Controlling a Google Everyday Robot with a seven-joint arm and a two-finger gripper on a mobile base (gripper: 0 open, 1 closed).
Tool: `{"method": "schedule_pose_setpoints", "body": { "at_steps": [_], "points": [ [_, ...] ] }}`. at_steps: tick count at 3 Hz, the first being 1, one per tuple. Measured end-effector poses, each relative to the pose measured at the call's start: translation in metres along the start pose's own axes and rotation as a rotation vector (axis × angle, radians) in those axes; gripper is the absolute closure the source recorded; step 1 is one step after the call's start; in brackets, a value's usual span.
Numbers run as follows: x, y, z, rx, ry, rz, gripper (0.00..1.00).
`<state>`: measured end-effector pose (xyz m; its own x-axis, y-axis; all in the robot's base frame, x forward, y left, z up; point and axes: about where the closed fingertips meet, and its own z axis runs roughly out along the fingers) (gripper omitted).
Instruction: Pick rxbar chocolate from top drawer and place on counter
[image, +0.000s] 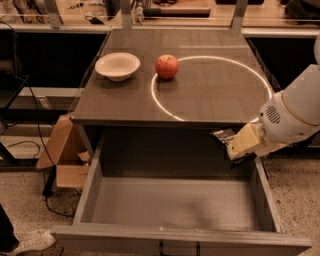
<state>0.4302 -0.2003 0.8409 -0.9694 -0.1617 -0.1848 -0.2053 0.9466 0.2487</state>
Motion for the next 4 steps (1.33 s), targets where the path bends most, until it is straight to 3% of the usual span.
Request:
{"method": "schedule_pose_setpoints", "body": {
  "at_steps": [1, 2, 3, 4],
  "points": [
    [-0.003, -0.005, -0.033, 0.004, -0.062, 0.004, 1.0],
    [-0.004, -0.005, -0.036, 0.005, -0.067, 0.003, 1.0],
    [-0.028, 0.003, -0.028, -0.01, -0.055, -0.018, 1.0],
    [-0.063, 0.03, -0.024, -0.05, -0.049, -0.075, 1.0]
  ]
}}
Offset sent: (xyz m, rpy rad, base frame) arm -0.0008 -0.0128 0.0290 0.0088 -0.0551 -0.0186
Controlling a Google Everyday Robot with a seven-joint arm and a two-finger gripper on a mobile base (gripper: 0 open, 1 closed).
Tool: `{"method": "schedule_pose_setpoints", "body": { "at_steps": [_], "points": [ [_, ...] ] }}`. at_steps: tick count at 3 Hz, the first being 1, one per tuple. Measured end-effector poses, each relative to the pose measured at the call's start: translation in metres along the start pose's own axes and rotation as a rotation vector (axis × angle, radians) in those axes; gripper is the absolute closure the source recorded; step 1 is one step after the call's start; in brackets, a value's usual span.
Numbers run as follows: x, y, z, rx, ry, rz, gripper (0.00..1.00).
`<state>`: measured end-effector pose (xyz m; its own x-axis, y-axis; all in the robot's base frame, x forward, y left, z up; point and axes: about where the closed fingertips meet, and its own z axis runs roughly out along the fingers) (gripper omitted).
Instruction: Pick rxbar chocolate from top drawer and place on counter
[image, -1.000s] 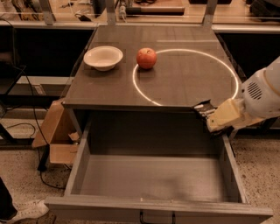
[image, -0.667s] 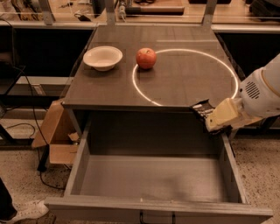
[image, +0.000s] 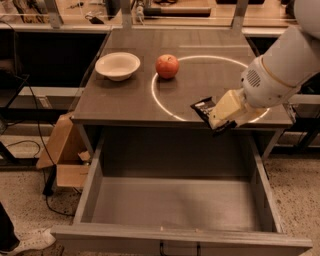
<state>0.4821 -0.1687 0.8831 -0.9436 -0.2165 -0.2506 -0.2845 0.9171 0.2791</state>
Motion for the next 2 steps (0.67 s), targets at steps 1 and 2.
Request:
{"method": "schedule_pose_setpoints", "body": {
  "at_steps": [1, 2],
  "points": [
    [-0.0325, 0.0324, -0.0022, -0.029, -0.018, -0.068, 1.0],
    [-0.0284, 0.0291, -0.0005, -0.034, -0.015, -0.06, 1.0]
  ]
}}
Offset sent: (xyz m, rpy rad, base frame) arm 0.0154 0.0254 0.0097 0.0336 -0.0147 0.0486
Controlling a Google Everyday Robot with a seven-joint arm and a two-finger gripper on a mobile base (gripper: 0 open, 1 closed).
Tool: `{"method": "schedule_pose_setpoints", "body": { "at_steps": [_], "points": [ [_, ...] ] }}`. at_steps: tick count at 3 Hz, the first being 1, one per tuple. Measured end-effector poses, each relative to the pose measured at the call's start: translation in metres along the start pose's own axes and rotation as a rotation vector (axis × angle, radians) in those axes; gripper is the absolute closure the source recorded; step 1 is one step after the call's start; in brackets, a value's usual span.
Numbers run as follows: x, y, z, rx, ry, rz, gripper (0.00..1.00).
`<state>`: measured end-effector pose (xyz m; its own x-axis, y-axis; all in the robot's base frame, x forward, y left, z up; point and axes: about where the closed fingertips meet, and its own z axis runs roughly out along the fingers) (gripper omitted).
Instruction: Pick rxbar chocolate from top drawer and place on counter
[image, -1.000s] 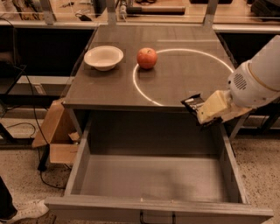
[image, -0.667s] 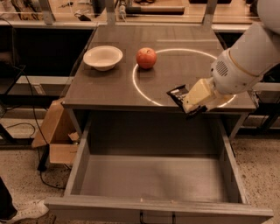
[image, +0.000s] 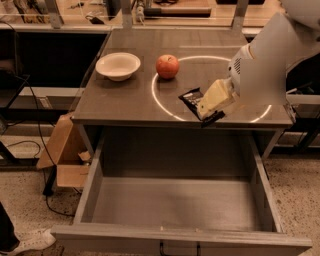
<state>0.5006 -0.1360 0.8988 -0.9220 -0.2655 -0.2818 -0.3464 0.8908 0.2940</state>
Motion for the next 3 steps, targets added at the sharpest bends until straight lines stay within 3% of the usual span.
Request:
{"method": "schedule_pose_setpoints", "body": {
  "at_steps": [1, 3],
  "points": [
    [-0.022, -0.002, 0.008, -0.012, 0.0, 0.001, 1.0],
    [-0.06, 0.016, 0.04, -0.081, 0.057, -0.041, 1.0]
  ]
}}
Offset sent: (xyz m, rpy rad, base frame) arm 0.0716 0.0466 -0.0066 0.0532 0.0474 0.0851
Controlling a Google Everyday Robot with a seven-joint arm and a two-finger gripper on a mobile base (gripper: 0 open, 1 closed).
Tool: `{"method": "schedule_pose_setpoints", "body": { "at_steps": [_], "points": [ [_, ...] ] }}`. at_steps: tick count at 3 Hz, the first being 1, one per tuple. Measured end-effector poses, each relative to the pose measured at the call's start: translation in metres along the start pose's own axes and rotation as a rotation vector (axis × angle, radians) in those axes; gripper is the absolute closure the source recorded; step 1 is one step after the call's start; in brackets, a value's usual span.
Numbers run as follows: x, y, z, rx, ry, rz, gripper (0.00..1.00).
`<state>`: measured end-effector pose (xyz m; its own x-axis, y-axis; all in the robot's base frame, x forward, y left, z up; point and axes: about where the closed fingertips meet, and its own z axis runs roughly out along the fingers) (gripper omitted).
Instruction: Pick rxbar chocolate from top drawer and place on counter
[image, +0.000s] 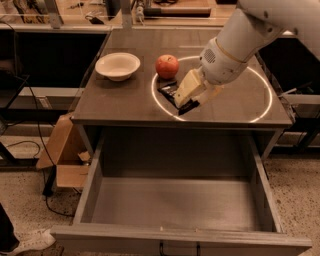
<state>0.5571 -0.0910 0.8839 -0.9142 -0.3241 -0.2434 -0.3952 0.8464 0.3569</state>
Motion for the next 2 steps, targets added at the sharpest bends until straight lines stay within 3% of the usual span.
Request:
{"method": "schedule_pose_setpoints", "body": {
  "at_steps": [1, 2],
  "points": [
    [-0.002, 0.001, 0.002, -0.003, 0.003, -0.002, 1.0],
    [-0.005, -0.011, 0.01, 0.03, -0.012, 0.038, 1.0]
  ]
}}
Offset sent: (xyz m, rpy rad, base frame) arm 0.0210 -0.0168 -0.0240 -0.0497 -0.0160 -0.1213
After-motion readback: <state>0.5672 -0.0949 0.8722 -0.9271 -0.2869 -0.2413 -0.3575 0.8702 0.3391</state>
